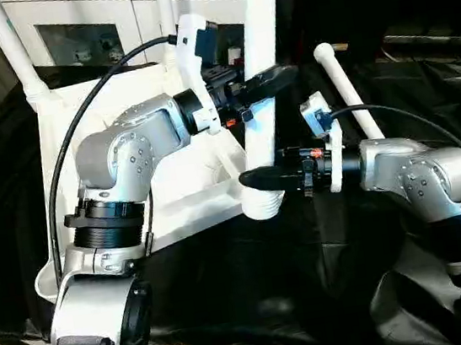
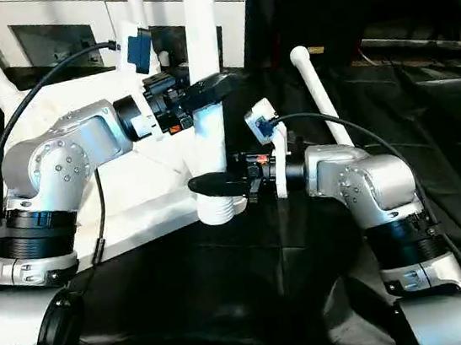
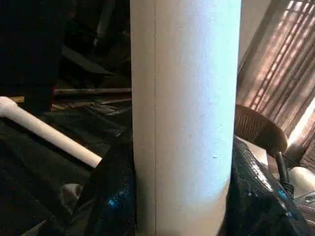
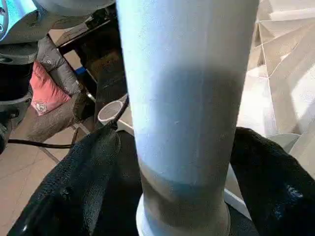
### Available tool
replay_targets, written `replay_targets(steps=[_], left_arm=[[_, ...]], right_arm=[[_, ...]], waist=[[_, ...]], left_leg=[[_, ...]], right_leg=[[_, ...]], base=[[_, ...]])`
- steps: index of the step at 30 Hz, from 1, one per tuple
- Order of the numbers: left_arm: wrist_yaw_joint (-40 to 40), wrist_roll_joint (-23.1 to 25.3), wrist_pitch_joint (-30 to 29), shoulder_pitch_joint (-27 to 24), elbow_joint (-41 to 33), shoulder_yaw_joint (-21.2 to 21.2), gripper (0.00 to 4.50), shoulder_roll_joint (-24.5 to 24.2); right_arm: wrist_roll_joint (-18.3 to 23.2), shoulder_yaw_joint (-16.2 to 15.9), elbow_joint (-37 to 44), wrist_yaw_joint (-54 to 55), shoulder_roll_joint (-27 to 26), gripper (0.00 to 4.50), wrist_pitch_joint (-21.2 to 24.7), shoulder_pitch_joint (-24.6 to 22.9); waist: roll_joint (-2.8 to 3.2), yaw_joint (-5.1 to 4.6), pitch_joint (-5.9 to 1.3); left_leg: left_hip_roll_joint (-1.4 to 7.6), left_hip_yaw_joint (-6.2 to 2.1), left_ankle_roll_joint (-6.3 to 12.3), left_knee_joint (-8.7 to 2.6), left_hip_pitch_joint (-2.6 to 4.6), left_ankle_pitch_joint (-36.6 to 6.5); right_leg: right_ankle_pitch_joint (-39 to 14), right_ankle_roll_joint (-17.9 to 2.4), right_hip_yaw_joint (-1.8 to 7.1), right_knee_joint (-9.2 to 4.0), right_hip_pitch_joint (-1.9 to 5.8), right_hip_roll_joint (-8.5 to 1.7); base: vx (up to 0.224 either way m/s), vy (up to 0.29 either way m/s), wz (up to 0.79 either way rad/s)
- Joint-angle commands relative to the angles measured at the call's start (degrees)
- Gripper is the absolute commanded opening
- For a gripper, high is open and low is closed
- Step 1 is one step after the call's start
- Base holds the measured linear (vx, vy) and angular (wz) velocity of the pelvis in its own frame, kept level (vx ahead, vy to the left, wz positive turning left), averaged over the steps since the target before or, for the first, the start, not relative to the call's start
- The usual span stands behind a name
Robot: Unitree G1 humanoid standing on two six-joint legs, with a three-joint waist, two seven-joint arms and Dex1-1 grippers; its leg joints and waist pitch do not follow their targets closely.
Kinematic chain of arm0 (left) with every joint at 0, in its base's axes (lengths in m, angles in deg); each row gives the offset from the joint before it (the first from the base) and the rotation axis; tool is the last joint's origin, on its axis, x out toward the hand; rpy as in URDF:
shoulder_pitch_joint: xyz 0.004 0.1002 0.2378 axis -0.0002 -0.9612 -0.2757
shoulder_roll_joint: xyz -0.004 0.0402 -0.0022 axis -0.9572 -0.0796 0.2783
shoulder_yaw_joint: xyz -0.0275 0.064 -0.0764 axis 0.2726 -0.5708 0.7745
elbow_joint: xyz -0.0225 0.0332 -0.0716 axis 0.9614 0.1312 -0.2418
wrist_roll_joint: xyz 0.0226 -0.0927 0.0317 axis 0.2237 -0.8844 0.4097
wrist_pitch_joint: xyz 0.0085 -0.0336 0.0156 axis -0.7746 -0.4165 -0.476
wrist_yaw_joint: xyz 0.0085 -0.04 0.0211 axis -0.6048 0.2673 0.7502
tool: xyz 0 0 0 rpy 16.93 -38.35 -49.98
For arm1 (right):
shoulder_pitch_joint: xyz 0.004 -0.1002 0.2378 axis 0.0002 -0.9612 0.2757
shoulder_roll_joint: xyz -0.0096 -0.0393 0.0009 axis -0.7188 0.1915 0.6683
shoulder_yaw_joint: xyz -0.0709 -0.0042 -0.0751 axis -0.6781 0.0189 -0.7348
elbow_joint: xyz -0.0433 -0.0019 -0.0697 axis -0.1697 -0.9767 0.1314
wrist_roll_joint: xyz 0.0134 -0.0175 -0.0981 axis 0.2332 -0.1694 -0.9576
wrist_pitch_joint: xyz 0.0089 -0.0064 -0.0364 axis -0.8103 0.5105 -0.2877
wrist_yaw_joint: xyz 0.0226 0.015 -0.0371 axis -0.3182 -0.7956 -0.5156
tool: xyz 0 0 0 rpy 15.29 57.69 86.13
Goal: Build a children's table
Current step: Insert table leg to table base
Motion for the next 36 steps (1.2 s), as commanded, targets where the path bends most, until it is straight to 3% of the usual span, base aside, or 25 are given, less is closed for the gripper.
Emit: replay_targets(steps=[1, 16, 22, 25, 28, 29, 31, 36], left_arm=[[-0.59, -0.63, -0.18, 0.32, -1.80, -0.62, 1.82, 0.20], [-0.81, -1.34, -0.54, 0.30, -2.11, -0.52, 1.82, 1.07], [-1.50, -0.57, -0.31, 0.32, -1.72, -1.02, 1.82, 0.71], [0.24, 0.97, -0.09, 0.38, -0.70, -1.35, 2.52, 0.65], [1.73, 1.67, 0.57, 0.32, 0.50, -0.76, 2.61, 0.95], [1.73, 1.67, 0.57, 0.32, 0.50, -0.76, 2.86, 0.95], [3.41, 2.29, 4.95, -0.92, 0.33, 1.03, 2.86, 1.94], [6.23, 1.69, 10.90, -2.72, -0.56, 5.08, 2.98, 3.81]], right_arm=[[-0.14, 0.35, -0.55, 0.37, -0.01, 3.43, 0.14, 0.97], [-0.42, 0.52, -1.23, 0.42, -0.30, 2.07, -0.17, 0.99], [-0.76, 0.44, -1.39, 0.38, -0.27, 1.97, -0.58, 1.03], [-0.84, 0.45, -1.24, 0.47, -0.34, 1.96, -0.83, 0.85], [-0.89, 0.62, -1.06, 0.82, -0.61, 1.94, -1.22, 0.51], [-0.89, 0.62, -1.06, 0.82, -0.61, 1.93, -1.22, 0.51], [-1.34, 2.35, -1.12, 3.42, -1.74, 1.93, -3.24, -0.13], [-3.26, 6.80, -3.85, 11.16, -4.25, 1.91, -8.08, 0.51]], waist=[[-0.44, -0.10, -4.96], [-0.35, -0.12, -5.03], [-0.23, -0.10, -5.06], [-0.23, -0.13, -5.06], [-0.11, -0.11, -5.08], [-0.12, -0.11, -5.09], [-0.61, -0.13, -5.08], [-0.55, -0.14, -5.14]], left_leg=[[3.20, -1.61, -0.03, -3.79, 1.46, -5.28], [3.16, -1.65, 0.15, -3.73, 1.36, -4.84], [3.23, -1.69, 0.07, -3.74, 1.44, -4.88], [3.22, -1.68, 0.11, -3.73, 1.43, -4.90], [3.19, -1.67, 0.08, -3.69, 1.46, -4.83], [3.24, -1.70, -0.01, -3.71, 1.47, -4.92], [3.16, -1.64, 0.06, -3.71, 1.37, -4.83], [3.23, -1.63, -0.30, -3.73, 1.37, -4.26]], right_leg=[[-7.51, -11.45, 3.09, -4.08, 3.07, -5.52], [-6.47, -11.59, 3.07, -3.97, 3.19, -5.47], [-6.08, -11.78, 3.05, -3.90, 3.15, -5.41], [-5.64, -11.87, 3.06, -3.85, 3.16, -5.37], [-5.79, -11.88, 3.06, -3.92, 3.14, -5.41], [-5.76, -11.90, 3.06, -3.93, 3.15, -5.41], [-5.67, -11.87, 3.04, -3.92, 3.27, -5.43], [-5.46, -11.86, 3.05, -3.84, 3.12, -5.59]], base=[[0.000, 0.000, 0.00], [0.000, 0.000, 0.00], [0.000, 0.000, 0.00], [0.000, 0.000, 0.00], [0.000, 0.000, 0.00], [0.000, 0.000, 0.00], [0.000, 0.000, 0.00], [0.000, 0.000, 0.00]])
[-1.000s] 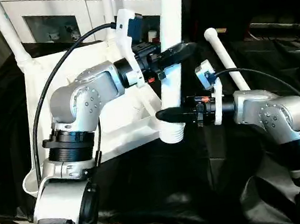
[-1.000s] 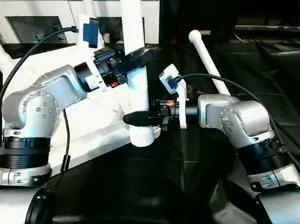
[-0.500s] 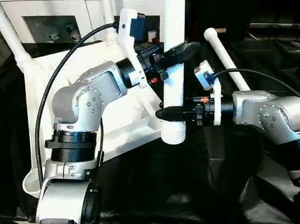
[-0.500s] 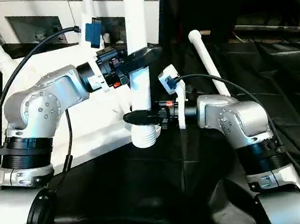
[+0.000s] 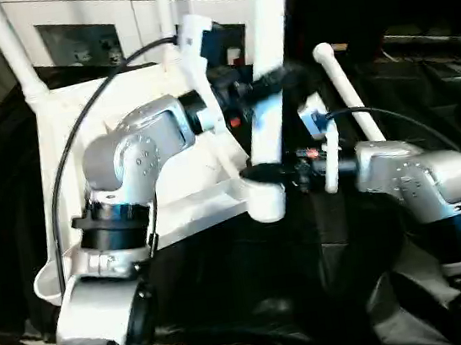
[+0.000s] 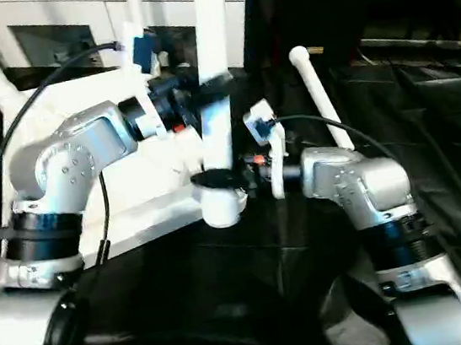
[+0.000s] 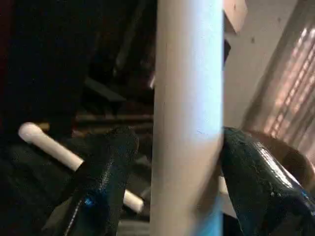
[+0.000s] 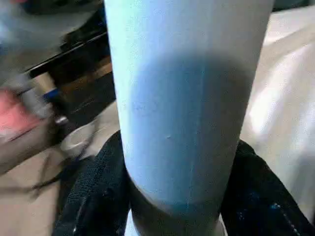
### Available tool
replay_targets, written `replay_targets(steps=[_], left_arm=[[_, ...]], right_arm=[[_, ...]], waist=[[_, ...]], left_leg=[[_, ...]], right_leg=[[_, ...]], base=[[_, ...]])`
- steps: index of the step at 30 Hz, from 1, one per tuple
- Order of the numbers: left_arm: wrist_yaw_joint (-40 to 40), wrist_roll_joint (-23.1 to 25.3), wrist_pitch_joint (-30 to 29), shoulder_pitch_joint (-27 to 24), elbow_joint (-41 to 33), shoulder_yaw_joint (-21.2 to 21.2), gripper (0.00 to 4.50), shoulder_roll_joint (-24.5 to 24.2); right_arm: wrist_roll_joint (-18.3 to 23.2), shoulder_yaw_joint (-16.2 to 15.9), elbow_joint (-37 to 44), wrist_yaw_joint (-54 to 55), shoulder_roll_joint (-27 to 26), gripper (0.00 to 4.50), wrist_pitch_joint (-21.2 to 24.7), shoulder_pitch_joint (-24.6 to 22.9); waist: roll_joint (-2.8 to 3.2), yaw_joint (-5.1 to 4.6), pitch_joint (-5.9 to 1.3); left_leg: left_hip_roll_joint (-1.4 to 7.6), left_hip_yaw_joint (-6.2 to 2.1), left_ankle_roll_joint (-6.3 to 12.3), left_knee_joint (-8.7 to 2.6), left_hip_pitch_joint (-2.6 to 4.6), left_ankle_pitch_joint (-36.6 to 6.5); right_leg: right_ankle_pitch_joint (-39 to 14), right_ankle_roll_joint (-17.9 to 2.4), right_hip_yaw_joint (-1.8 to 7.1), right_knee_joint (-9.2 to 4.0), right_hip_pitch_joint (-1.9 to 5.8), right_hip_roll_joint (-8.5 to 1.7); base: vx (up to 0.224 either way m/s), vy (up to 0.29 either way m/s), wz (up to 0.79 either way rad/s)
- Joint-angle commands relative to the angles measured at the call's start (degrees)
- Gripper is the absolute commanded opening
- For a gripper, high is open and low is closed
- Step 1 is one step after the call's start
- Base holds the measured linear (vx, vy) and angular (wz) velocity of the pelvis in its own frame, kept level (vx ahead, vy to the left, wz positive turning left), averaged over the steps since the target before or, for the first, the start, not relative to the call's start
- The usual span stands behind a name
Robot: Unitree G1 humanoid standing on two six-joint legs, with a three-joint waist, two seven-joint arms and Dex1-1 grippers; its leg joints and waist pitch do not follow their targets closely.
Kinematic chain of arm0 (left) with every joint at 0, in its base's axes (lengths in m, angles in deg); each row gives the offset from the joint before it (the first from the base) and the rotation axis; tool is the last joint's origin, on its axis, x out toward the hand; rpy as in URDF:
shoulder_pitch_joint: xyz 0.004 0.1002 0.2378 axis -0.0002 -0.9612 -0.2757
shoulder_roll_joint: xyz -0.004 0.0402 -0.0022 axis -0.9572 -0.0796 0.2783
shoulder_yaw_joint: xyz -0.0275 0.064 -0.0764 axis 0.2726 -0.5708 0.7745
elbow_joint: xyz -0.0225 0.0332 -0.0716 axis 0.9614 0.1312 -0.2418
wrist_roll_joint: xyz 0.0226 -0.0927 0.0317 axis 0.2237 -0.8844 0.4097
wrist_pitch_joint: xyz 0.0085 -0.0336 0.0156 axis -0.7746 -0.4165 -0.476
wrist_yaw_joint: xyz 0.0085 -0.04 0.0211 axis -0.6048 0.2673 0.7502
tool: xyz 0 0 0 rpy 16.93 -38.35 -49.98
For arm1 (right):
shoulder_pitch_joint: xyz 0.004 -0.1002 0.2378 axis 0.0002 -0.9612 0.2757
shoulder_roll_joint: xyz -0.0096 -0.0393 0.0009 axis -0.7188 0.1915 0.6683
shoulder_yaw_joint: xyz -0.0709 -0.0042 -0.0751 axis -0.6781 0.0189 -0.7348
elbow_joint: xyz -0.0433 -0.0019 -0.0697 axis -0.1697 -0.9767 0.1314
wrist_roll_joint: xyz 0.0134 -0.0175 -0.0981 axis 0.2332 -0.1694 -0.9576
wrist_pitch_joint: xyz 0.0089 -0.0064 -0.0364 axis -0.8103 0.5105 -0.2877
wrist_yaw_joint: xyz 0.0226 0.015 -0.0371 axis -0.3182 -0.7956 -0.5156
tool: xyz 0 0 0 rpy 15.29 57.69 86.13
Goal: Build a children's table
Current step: Insert table leg to table base
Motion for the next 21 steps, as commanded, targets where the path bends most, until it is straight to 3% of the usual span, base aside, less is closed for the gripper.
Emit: replay_targets(steps=[1, 2, 5, 10, 12, 13, 14, 21], left_arm=[[1.49, -0.92, 1.38, -0.73, -1.41, 2.35, 2.98, 0.32], [1.62, -1.91, 1.24, -1.79, -2.93, 3.26, 2.98, 0.59], [1.26, -2.62, 0.47, -2.94, -4.49, 3.57, 2.98, 0.10], [2.20, -1.45, 0.27, -5.74, -5.08, 3.95, 2.98, -1.98], [3.79, 1.50, 1.77, -7.20, -3.90, 3.19, 2.98, -3.01], [6.03, 5.56, 3.46, -8.54, -2.34, 1.73, 2.98, -4.15], [6.03, 5.56, 3.46, -8.54, -2.34, 1.73, 2.98, -4.15], [6.01, 14.35, 6.80, -12.52, -1.37, -6.01, 2.98, -8.72]], right_arm=[[-1.26, 3.44, -1.47, 4.38, -0.38, 1.91, -2.79, 0.99], [-2.03, 5.11, -3.02, 7.94, -1.22, 1.91, -4.21, 1.42], [-3.20, 6.23, -4.90, 11.61, -1.68, 1.91, -5.58, 2.05], [-5.22, 7.59, -7.69, 15.79, -1.67, 1.91, -8.34, 2.54], [-6.22, 7.25, -7.89, 16.37, -1.66, 1.91, -9.31, 2.26], [-6.60, 7.24, -7.99, 16.74, -2.03, 1.91, -9.88, 2.04], [-6.60, 7.24, -7.99, 16.74, -2.03, 1.91, -9.88, 2.04], [-8.25, 6.71, -9.62, 18.23, -3.28, 1.91, -13.53, 2.66]], waist=[[-0.42, -0.22, -5.10], [-0.25, -0.15, -5.12], [0.18, -0.29, -5.17], [0.20, -0.62, -5.07], [0.37, -0.71, -5.07], [0.36, -0.75, -5.12], [0.31, -0.89, -5.02], [0.34, -1.36, -5.09]], left_leg=[[3.14, -1.57, -0.50, -3.74, 1.39, -4.57], [3.16, -1.58, -0.68, -3.74, 1.48, -4.64], [3.09, -1.57, -1.06, -3.77, 1.55, -4.88], [3.03, -1.51, -1.37, -3.90, 1.60, -5.73], [3.11, -1.59, -1.52, -3.96, 1.68, -6.21], [3.12, -1.66, -1.51, -4.02, 1.66, -6.38], [3.14, -1.71, -1.57, -4.14, 1.68, -6.76], [3.20, -1.70, -1.86, -4.20, 1.70, -6.85]], right_leg=[[-5.97, -11.84, 3.04, -3.93, 3.03, -5.52], [-6.10, -11.83, 3.00, -3.90, 3.02, -5.56], [-5.50, -11.87, 3.02, -3.77, 2.98, -5.28], [-5.27, -11.49, 3.05, -3.87, 2.95, -5.16], [-5.50, -10.78, 3.06, -3.91, 2.96, -5.07], [-5.53, -10.36, 3.05, -3.95, 2.98, -5.00], [-6.03, -9.53, 3.09, -4.04, 2.95, -4.95], [-5.79, -10.18, 3.10, -3.86, 2.79, -5.10]], base=[[0.000, 0.000, 0.00], [0.000, 0.000, 0.00], [0.000, 0.000, 0.00], [0.000, 0.000, 0.00], [0.000, 0.000, 0.00], [0.000, 0.000, 0.00], [0.000, 0.000, 0.00], [0.000, 0.000, 0.00]])
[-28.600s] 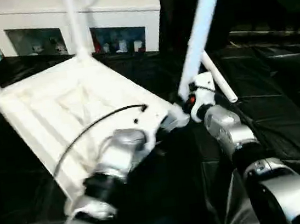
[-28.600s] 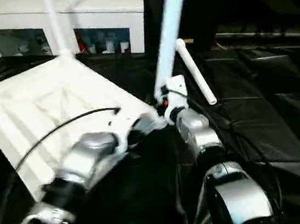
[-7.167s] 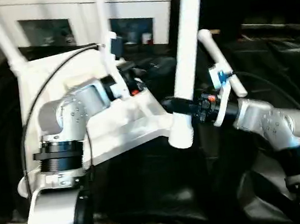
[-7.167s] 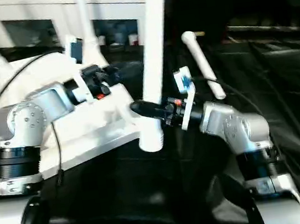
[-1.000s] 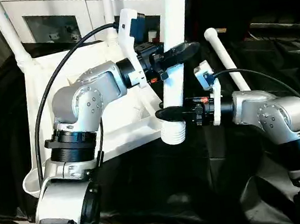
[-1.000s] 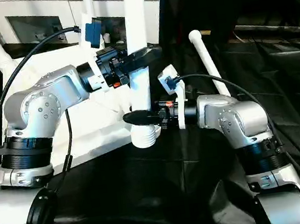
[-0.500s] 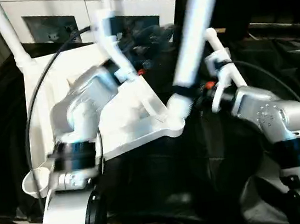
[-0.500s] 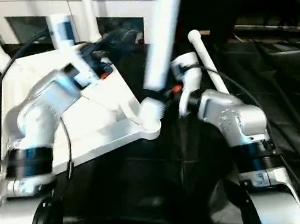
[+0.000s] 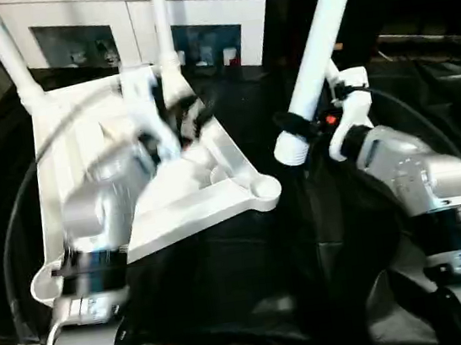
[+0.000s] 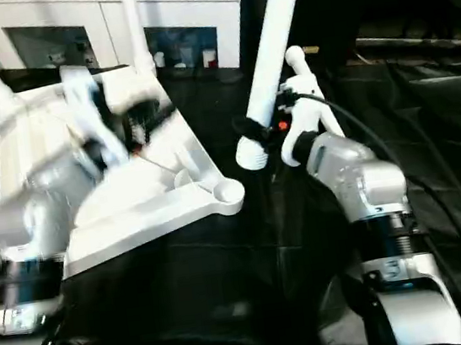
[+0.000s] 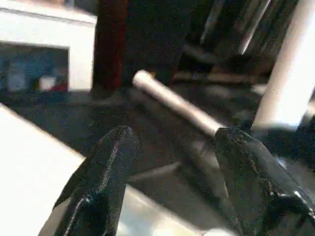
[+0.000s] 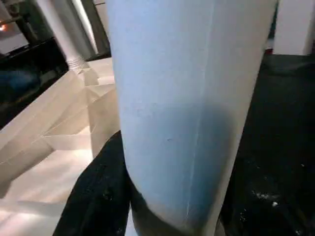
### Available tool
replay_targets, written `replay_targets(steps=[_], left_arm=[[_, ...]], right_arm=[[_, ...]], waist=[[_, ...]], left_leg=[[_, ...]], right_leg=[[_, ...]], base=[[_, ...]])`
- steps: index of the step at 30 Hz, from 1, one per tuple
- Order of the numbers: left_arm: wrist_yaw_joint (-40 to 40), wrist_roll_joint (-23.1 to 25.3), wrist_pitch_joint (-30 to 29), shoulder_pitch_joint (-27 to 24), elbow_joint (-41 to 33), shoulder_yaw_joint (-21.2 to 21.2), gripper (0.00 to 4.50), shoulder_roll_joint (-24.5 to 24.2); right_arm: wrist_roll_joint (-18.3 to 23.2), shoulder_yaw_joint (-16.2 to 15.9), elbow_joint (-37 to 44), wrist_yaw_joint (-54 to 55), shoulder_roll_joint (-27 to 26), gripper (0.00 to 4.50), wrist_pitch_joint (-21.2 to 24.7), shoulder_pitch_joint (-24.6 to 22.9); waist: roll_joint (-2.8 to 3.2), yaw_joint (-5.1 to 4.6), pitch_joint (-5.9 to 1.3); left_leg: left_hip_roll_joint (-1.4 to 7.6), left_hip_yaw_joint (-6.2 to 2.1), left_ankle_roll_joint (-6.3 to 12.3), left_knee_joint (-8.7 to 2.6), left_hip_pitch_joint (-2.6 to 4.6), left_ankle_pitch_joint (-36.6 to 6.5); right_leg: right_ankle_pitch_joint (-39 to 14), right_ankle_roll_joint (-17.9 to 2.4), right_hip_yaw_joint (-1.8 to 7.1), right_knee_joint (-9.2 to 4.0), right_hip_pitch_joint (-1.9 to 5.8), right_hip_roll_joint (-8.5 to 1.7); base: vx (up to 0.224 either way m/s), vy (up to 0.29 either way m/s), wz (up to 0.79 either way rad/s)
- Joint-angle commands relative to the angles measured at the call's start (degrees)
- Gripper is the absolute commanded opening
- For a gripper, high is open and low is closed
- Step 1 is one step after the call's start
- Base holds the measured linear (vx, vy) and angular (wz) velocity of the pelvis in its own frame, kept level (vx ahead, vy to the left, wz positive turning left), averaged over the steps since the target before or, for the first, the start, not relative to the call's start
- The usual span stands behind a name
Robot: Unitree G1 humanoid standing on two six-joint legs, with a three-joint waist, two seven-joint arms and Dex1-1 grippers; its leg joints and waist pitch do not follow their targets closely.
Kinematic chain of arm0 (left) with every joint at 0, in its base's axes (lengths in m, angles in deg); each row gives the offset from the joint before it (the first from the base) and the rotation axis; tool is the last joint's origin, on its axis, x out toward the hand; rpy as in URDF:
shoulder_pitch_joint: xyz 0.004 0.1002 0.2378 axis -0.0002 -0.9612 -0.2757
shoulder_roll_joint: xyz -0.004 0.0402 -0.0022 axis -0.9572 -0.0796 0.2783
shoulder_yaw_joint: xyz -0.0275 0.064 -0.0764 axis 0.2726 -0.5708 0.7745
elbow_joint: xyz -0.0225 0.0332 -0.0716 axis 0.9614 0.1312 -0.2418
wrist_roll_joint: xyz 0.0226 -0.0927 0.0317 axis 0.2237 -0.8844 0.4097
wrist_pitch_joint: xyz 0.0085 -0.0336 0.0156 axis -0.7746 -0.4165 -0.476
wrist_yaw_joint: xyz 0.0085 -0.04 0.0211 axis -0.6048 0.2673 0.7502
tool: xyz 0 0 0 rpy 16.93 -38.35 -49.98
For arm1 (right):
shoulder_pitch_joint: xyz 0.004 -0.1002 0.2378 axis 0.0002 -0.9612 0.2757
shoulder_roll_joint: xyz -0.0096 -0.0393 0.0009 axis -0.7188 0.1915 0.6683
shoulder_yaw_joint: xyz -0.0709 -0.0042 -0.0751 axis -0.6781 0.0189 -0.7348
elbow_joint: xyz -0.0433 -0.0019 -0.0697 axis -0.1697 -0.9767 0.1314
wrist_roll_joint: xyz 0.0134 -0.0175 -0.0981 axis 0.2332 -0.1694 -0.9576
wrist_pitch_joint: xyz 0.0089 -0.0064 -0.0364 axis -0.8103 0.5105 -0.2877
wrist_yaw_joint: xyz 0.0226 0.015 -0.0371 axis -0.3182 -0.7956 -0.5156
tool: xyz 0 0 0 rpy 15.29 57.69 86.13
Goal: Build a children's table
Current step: Insert table leg to table base
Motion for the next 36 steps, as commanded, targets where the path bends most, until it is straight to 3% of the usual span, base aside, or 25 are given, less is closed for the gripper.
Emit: replay_targets(steps=[1, 10, 11, 16, 18, 21, 28, 36], left_arm=[[-3.87, 6.50, 4.36, -1.18, 0.36, -7.38, 2.98, -3.40], [-12.79, 11.62, 8.09, -5.46, -0.27, -16.25, 2.98, -8.31], [-12.69, 12.07, 8.91, -5.46, 0.14, -16.62, 2.98, -8.36], [-12.77, 13.20, 10.93, -5.54, 2.07, -16.76, 2.98, -8.10], [-13.72, 15.18, 12.30, -5.34, 4.60, -18.30, 2.98, -8.65], [-13.71, 15.71, 11.77, -4.99, 5.72, -18.83, 2.98, -8.71], [-16.93, 16.99, 11.11, -4.29, 9.63, -20.44, 2.98, -8.59], [-21.05, 14.51, 8.55, -3.44, 10.32, -19.35, 2.40, -9.19]], right_arm=[[-0.91, 0.61, 0.26, -0.02, -0.30, 1.91, -3.76, 1.17], [-1.90, -1.68, 1.61, -2.84, -1.35, 1.91, -6.97, 0.71], [-1.89, -1.69, 1.65, -2.93, -1.48, 1.91, -7.55, 0.74], [-2.03, -1.91, 1.65, -3.76, -1.82, 1.91, -8.45, 0.78], [-3.29, -3.23, 0.54, -4.52, -2.02, 1.91, -9.06, 0.98], [-3.76, -3.95, 0.11, -4.85, -2.13, 1.91, -9.30, 1.13], [-4.77, -6.71, 0.84, -7.38, -1.83, 1.91, -8.22, 0.20], [-5.25, -7.63, 0.57, -8.45, -1.50, 1.91, -8.00, -0.33]], waist=[[0.22, -0.13, -5.05], [0.33, -0.70, -4.88], [0.05, -0.81, -4.90], [0.12, -0.81, -4.86], [-0.25, -0.82, -4.87], [-0.10, -0.85, -4.91], [-0.38, -0.79, -4.80], [-0.36, -0.70, -4.82]], left_leg=[[3.22, -1.80, -1.61, -4.29, 1.69, -7.13], [3.30, -1.65, -1.68, -4.39, 1.69, -7.93], [3.29, -1.59, -1.82, -4.41, 1.76, -8.31], [3.28, -1.57, -1.87, -4.43, 1.81, -8.43], [3.19, -1.54, -1.44, -4.42, 1.66, -7.76], [3.26, -1.57, -1.45, -4.41, 1.73, -7.65], [3.32, -1.52, -0.99, -4.41, 1.77, -7.72], [3.34, -1.54, -0.87, -4.44, 1.75, -7.41]], right_leg=[[-6.61, -9.91, 3.11, -3.99, 2.79, -5.25], [-7.14, -10.80, 3.18, -3.87, 2.54, -5.35], [-7.79, -10.72, 3.22, -3.85, 2.63, -5.37], [-7.62, -10.85, 3.23, -3.90, 2.54, -5.30], [-7.42, -10.59, 3.24, -3.88, 2.64, -5.30], [-8.02, -10.41, 3.29, -3.85, 2.55, -5.42], [-8.57, -10.65, 3.32, -3.94, 2.45, -5.49], [-7.75, -11.37, 3.29, -3.79, 2.45, -5.59]], base=[[0.000, 0.000, 0.00], [0.000, 0.000, 0.00], [0.000, 0.000, 0.00], [0.000, 0.000, 0.00], [0.000, 0.000, 0.00], [0.000, 0.000, 0.00], [0.000, 0.000, 0.00], [0.000, 0.000, 0.00]])
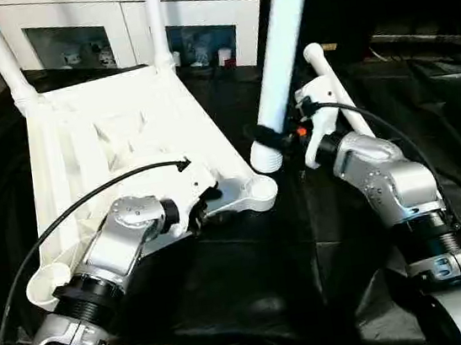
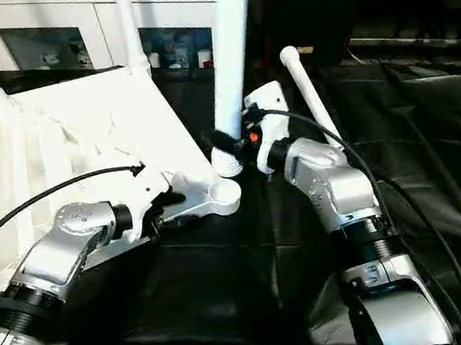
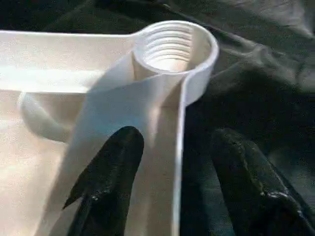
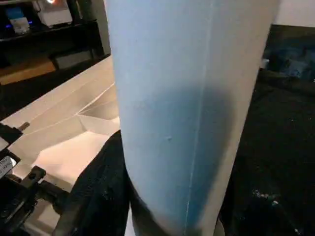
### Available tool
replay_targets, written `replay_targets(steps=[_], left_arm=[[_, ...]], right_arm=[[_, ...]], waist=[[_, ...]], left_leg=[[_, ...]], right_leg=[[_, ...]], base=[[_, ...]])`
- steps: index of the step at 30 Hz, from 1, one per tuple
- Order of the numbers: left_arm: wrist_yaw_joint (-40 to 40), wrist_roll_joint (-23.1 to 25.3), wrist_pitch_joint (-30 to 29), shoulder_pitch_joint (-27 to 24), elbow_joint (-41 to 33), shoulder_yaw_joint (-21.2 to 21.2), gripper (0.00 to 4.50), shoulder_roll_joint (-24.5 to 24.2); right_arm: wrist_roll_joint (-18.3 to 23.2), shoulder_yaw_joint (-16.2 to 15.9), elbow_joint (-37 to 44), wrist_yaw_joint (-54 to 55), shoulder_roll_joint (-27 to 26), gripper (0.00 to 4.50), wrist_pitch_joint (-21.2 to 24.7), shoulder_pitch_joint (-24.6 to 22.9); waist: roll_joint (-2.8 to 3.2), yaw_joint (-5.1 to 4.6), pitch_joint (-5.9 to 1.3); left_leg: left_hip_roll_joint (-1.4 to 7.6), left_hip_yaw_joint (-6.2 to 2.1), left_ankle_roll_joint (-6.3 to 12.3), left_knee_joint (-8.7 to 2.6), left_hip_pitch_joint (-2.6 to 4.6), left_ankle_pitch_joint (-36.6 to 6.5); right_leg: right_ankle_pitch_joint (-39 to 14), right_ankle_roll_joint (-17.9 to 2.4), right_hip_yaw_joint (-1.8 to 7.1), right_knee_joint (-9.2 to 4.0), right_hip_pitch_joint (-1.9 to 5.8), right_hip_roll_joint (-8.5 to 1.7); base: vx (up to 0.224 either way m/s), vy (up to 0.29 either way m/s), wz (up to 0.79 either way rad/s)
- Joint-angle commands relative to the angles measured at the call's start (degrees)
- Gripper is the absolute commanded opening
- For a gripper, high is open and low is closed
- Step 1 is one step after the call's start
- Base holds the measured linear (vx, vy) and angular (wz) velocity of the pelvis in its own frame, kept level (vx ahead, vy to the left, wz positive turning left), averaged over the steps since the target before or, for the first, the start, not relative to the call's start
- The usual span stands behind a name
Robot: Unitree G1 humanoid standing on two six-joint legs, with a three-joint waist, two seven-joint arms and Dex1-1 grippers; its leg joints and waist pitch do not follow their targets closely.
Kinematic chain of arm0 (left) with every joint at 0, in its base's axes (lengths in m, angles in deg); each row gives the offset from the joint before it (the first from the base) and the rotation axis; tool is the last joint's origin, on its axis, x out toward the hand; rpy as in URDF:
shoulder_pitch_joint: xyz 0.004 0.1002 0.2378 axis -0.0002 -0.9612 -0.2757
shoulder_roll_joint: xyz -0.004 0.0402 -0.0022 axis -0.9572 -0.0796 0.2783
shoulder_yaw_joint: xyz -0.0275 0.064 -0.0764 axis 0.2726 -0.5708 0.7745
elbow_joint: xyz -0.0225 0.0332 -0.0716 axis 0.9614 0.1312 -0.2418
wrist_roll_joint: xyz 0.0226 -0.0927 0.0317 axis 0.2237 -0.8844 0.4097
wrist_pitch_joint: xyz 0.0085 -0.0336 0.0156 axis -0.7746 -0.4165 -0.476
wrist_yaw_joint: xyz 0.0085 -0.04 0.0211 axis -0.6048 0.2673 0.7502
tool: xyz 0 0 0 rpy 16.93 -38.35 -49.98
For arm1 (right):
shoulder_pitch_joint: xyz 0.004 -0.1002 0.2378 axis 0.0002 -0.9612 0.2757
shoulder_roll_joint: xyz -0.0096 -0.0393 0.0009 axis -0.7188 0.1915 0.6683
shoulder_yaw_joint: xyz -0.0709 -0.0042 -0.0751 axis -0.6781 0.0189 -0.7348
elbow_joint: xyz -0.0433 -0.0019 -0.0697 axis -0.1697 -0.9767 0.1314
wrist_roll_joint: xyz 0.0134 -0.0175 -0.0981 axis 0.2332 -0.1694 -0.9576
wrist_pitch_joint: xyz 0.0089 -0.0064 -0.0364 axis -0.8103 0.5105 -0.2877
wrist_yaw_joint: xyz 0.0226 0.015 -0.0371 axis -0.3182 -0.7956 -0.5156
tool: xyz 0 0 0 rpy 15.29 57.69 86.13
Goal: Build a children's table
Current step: Insert table leg to table base
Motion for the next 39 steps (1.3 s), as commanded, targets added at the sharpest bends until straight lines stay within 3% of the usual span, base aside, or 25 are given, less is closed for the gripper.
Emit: replay_targets(steps=[1, 6, 7, 13, 24, 29, 36, 39], left_arm=[[-0.95, -0.32, -1.08, 1.75, 0.25, 0.47, 2.36, -0.47], [-2.51, 0.29, -1.91, 2.49, 1.88, 0.50, 1.96, -0.66], [-2.51, 0.29, -1.91, 2.49, 1.88, 0.50, 1.67, -0.66], [-3.53, 1.51, -1.66, 3.10, 3.53, -0.66, 1.26, -1.12], [-5.37, 2.78, -1.51, 2.90, 5.10, -1.08, 0.45, -2.04], [-6.34, 2.88, -0.63, 2.26, 5.01, -1.14, 0.04, -2.14], [-7.60, 2.76, 0.03, 2.19, 4.35, -1.07, 0.00, -2.08], [-7.80, 2.64, 0.36, 2.21, 4.36, -0.81, 0.00, -1.92]], right_arm=[[-0.02, 0.01, 0.58, -0.58, 0.73, 1.91, 0.51, -0.33], [-0.62, -0.34, 0.58, -0.87, 0.75, 1.91, 0.41, -0.65], [-0.62, -0.34, 0.58, -0.87, 0.75, 1.91, 0.41, -0.65], [-0.89, -0.41, 1.15, -1.27, 1.06, 1.91, 0.53, -1.05], [-1.26, -0.87, 0.91, -2.47, 1.18, 1.91, 0.91, -1.46], [-2.71, -1.99, -4.08, -2.02, -0.35, 1.91, -0.26, -1.09], [-4.07, -3.45, -7.33, -2.76, -0.97, 1.91, 0.10, -0.26], [-4.27, -3.86, -9.62, -3.15, -1.82, 1.91, 0.16, 0.68]], waist=[[0.03, -0.06, -4.82], [0.06, -0.10, -4.83], [0.06, -0.09, -4.86], [0.38, -0.09, -4.91], [0.28, -0.15, -4.82], [0.34, -0.36, -4.76], [0.01, -0.38, -4.85], [0.14, -0.50, -4.76]], left_leg=[[3.35, -1.59, -0.90, -4.42, 1.74, -7.53], [3.30, -1.60, -1.10, -4.43, 1.74, -7.62], [3.31, -1.62, -1.10, -4.42, 1.74, -7.51], [3.37, -1.66, -1.12, -4.42, 1.85, -7.82], [3.38, -1.72, -1.45, -4.49, 1.83, -8.85], [3.37, -1.71, -1.59, -4.50, 1.84, -9.42], [3.41, -1.65, -1.01, -4.45, 1.82, -8.04], [3.48, -1.70, -1.12, -4.53, 1.85, -8.96]], right_leg=[[-7.82, -11.36, 3.27, -3.82, 2.51, -5.60], [-7.39, -11.41, 3.27, -3.84, 2.58, -5.54], [-7.21, -11.42, 3.27, -3.77, 2.60, -5.53], [-6.34, -11.81, 3.28, -3.79, 2.63, -5.57], [-7.53, -11.94, 3.30, -3.90, 2.70, -5.64], [-8.39, -12.42, 3.29, -4.03, 2.58, -5.68], [-6.63, -12.63, 3.28, -3.72, 2.68, -5.66], [-8.39, -12.56, 3.28, -3.94, 2.60, -5.75]], base=[[0.000, 0.000, 0.00], [0.000, 0.000, 0.00], [0.000, 0.000, 0.00], [0.000, 0.000, 0.00], [0.000, 0.000, 0.00], [0.000, 0.000, 0.00], [0.000, 0.000, 0.00], [0.000, 0.000, 0.00]])
